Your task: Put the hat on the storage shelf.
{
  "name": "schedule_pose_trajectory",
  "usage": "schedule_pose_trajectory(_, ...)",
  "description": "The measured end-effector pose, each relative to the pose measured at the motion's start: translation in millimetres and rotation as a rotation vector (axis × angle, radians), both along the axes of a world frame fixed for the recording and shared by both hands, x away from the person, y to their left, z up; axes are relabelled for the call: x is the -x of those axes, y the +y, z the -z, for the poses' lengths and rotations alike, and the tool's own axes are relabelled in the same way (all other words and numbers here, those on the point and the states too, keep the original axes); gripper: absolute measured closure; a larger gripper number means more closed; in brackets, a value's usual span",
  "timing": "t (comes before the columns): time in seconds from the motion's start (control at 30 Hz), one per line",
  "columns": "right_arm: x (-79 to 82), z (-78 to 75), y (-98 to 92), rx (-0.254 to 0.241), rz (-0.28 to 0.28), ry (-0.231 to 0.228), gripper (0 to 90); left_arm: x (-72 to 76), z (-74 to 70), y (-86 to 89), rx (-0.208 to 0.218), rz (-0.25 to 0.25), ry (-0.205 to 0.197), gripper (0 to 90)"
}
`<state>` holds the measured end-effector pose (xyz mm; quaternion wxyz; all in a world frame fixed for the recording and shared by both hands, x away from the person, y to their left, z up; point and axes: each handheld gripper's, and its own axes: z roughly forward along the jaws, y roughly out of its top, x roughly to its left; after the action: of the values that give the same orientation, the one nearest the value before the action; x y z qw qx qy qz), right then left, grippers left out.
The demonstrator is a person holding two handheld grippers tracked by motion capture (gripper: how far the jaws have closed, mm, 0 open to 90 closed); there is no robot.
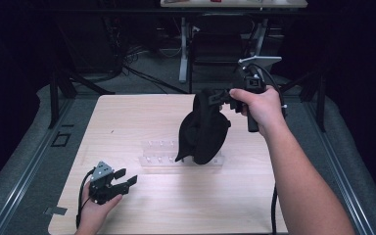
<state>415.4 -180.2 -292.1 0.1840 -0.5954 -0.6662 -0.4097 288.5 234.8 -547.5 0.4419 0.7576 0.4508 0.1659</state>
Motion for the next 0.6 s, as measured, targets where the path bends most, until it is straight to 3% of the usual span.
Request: schedule_pose_trajectory(0.6, 1.1, 3.2, -6.5, 0.005, 0.010, -0.002, 88.6, -0.1, -0.2, -0.4, -0.004, 0.002, 0.006, 43.1)
